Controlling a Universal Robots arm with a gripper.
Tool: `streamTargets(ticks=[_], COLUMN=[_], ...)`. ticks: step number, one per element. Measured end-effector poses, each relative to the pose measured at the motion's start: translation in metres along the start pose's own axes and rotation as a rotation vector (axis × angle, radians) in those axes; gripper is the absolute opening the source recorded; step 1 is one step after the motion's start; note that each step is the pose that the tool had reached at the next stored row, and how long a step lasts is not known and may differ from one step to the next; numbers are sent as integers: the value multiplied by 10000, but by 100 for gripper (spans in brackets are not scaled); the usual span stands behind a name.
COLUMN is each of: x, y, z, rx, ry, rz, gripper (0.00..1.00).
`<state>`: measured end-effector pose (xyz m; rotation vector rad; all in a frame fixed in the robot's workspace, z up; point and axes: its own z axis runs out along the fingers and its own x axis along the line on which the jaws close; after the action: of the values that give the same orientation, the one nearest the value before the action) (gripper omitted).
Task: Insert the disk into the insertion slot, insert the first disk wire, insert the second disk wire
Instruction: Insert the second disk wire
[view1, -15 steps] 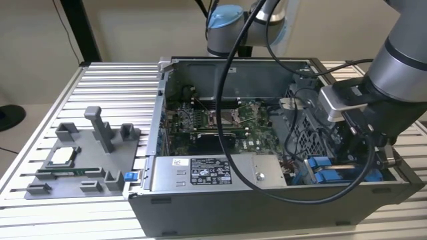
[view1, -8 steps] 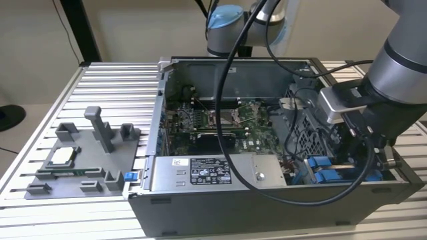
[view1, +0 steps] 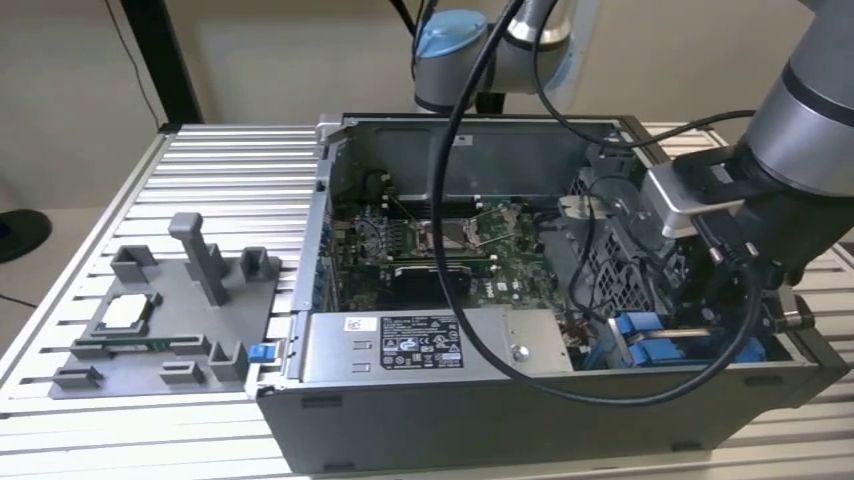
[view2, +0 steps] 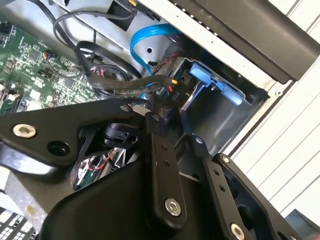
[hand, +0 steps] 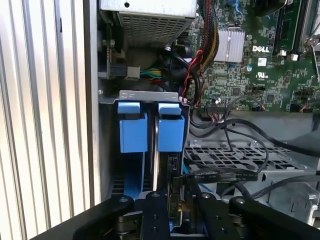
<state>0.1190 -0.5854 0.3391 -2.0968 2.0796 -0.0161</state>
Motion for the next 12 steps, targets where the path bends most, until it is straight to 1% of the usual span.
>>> streamTargets(ticks=[4, 12], x=[-12, -41], y=[-14, -46], z=[-92, -321], rx=[0, 0], ry=[-1, -1], rz=[-2, 0], gripper=[100, 100])
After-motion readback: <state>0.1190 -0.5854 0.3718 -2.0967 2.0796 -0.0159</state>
